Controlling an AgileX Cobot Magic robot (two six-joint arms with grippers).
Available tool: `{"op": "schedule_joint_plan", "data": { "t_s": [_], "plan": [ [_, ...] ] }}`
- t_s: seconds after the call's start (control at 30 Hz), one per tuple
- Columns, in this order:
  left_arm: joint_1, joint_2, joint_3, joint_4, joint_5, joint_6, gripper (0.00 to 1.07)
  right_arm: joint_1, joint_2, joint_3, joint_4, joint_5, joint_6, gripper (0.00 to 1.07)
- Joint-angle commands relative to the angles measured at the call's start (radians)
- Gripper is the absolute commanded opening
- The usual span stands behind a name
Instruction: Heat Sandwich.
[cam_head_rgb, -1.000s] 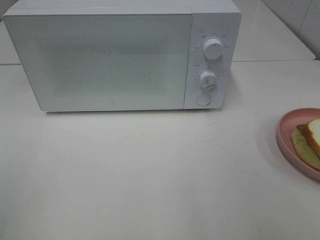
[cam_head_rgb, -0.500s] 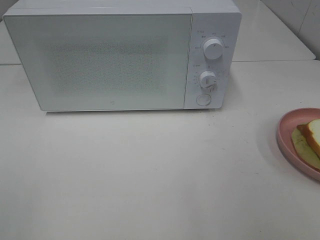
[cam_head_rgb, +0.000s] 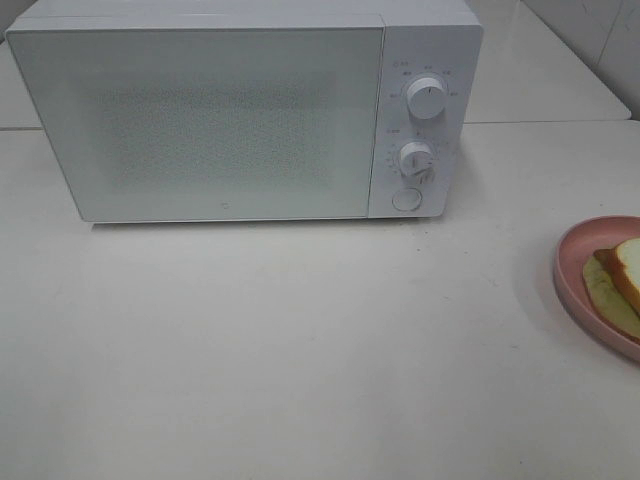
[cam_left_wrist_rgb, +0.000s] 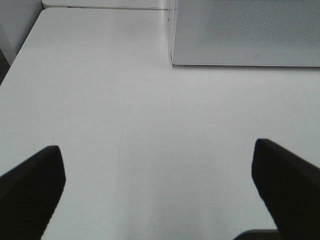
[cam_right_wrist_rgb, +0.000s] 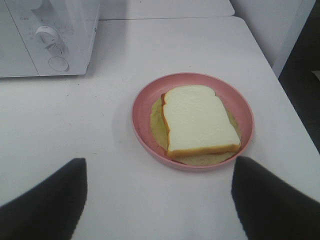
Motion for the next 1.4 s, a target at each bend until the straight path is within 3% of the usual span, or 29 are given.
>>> {"op": "schedule_joint_plan", "data": {
  "t_s": [0.03, 1.4],
  "plan": [
    [-0.001, -0.024, 0.002, -0.005, -0.013, -0.007, 0.96, -0.006, -0.028, -0.001, -0.002, -0.004, -0.009, 0.76],
    [-0.001, -0.024, 0.002, -0.005, -0.013, -0.007, 0.96, -0.006, -0.028, -0.001, -0.002, -0.004, -0.008, 0.76]
  ]
}}
